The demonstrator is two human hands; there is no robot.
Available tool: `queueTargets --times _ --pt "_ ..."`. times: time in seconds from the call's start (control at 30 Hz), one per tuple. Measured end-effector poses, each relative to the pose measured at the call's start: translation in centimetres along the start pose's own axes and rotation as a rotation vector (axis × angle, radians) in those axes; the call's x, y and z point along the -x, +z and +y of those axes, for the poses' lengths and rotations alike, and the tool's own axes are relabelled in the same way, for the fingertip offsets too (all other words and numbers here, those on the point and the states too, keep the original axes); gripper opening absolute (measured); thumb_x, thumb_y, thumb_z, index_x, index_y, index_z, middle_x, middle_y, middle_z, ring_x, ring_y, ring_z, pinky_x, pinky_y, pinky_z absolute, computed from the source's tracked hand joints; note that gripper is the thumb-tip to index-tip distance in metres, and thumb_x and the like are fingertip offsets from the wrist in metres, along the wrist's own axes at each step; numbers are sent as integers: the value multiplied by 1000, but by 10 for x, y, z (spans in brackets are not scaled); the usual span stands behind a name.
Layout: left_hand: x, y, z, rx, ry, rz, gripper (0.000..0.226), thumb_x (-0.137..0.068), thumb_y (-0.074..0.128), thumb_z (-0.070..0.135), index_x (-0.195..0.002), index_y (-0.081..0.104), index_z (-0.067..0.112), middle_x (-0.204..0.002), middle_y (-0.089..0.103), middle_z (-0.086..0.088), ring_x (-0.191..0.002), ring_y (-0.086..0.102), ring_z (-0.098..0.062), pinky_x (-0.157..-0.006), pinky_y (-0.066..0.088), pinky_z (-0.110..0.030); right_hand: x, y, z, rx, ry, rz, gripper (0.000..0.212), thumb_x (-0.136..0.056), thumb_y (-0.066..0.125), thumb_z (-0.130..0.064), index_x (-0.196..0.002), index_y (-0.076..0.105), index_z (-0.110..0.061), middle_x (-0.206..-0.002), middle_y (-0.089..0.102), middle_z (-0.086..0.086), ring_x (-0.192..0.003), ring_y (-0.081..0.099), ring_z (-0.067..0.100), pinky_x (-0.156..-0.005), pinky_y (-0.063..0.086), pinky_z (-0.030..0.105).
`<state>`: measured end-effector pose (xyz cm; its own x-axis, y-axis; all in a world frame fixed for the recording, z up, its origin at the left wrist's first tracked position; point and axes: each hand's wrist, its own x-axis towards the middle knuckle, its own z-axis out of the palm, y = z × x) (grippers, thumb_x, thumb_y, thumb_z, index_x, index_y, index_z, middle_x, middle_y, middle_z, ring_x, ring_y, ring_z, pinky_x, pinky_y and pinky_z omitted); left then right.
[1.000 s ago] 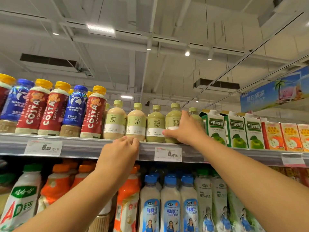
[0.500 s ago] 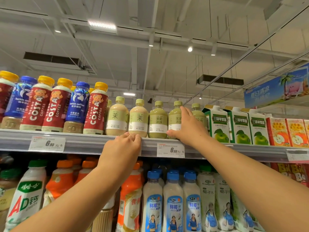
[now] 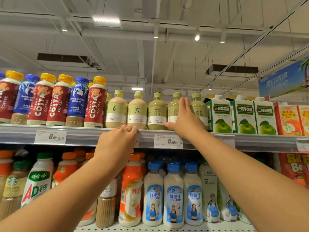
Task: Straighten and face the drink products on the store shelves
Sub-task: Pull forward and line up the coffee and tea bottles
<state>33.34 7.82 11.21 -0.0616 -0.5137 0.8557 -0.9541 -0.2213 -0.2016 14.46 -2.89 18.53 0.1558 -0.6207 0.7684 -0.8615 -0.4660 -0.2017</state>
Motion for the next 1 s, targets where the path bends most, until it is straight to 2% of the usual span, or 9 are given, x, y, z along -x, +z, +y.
queueTargets --times 0.1,0.17,0.23,0.3,0.43,0.57,0.67,0.8,1.0 --pt "1 -2 2 -22 -8 18 52 -88 62 23 -135 42 25 -135 55 8 -121 54 -14 -75 51 -33 10 4 0 -44 8 87 95 -91 58 -48 -154 -7 -19 -163 -8 0 -136 40 30 -94 48 45" --pt "1 -1 3 -23 -16 22 50 -87 64 22 -133 44 25 -132 56 8 -113 58 -16 -69 50 -32 28 14 2 -104 -73 304 67 -97 51 -30 -152 17 -12 -161 18 8 -127 49 31 -92 48 45" --pt "3 0 4 -11 -13 31 51 -86 65 19 -133 46 23 -130 57 7 -108 60 -18 -65 50 -33 50 26 7 -156 -232 512 38 -95 51 -13 -132 49 -6 -134 53 15 -102 60 36 -81 50 47" --pt "5 3 3 33 -13 46 54 -85 66 14 -135 47 20 -134 56 3 -113 59 -21 -70 54 -38 67 37 13 -136 -340 630 18 -92 53 -12 -106 64 -7 -96 68 11 -80 58 33 -75 45 44" --pt "12 7 4 131 -15 57 66 -88 66 14 -147 38 21 -150 43 2 -137 41 -20 -93 50 -46 76 42 21 -63 -361 557 24 -92 47 -22 -102 67 -13 -94 69 4 -87 54 28 -82 37 40" --pt "18 4 -11 83 81 -53 76 -94 58 20 -155 13 24 -161 18 4 -148 17 -17 -119 18 -41 86 42 16 19 -318 451 32 -94 40 -23 -117 59 -13 -114 65 5 -103 52 29 -91 36 43" --pt "23 -8 -39 -39 195 -107 74 -96 54 26 -155 10 24 -162 14 5 -148 15 -19 -120 17 -46 90 41 11 51 -268 371 35 -97 38 -23 -128 51 -14 -128 57 5 -117 45 28 -99 32 44" --pt "35 -14 -94 -37 105 -129 71 -95 54 17 -154 16 25 -161 21 1 -147 20 -22 -119 18 -45 94 37 4 157 -212 284 43 -93 39 -19 -136 42 -17 -138 49 3 -127 37 27 -105 30 45" --pt "57 5 -156 -62 144 -273 85 -92 48 14 -154 -7 30 -160 -17 7 -149 -7 -20 -119 6 -48 108 33 -32 326 -74 142 65 -91 41 -16 -152 18 -13 -160 17 6 -146 11 25 -119 5 42"
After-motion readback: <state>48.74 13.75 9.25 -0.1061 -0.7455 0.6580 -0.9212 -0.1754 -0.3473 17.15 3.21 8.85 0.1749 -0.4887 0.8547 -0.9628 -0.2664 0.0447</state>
